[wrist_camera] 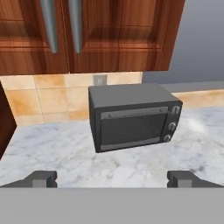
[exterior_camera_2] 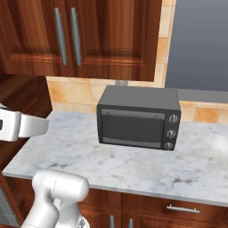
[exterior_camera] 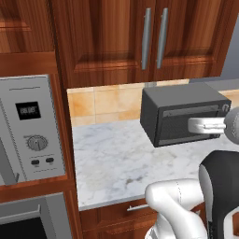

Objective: Close all open cabinet doors.

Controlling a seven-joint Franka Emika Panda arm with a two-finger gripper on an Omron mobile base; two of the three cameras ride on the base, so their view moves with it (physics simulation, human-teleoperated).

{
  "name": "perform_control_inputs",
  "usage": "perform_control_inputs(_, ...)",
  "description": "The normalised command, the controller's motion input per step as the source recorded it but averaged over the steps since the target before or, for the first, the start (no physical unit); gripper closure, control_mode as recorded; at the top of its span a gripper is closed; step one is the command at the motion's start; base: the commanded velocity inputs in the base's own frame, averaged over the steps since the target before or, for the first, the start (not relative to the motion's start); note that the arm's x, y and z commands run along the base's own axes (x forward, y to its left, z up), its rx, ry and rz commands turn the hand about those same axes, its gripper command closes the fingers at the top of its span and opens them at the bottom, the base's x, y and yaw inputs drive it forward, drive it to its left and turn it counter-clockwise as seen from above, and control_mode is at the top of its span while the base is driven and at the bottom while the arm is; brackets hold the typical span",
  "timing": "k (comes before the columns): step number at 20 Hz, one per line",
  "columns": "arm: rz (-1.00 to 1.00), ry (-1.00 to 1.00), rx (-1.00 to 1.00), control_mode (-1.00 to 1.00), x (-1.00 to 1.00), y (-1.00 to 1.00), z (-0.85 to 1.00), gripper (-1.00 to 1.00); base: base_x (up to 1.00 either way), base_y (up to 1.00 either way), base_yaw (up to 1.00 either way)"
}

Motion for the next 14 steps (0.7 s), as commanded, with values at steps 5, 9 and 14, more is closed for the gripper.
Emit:
perform_control_inputs(5,0.02,0.02,0.00,-1.00,0.00,0.00,0.00,-1.00,0.00,0.00,0.00)
perform_control_inputs(9,0.00,0.01,0.00,-1.00,0.00,0.00,0.00,-1.00,0.00,0.00,0.00)
perform_control_inputs(14,0.00,0.00,0.00,-1.00,0.00,0.00,0.00,-1.00,0.00,0.00,0.00)
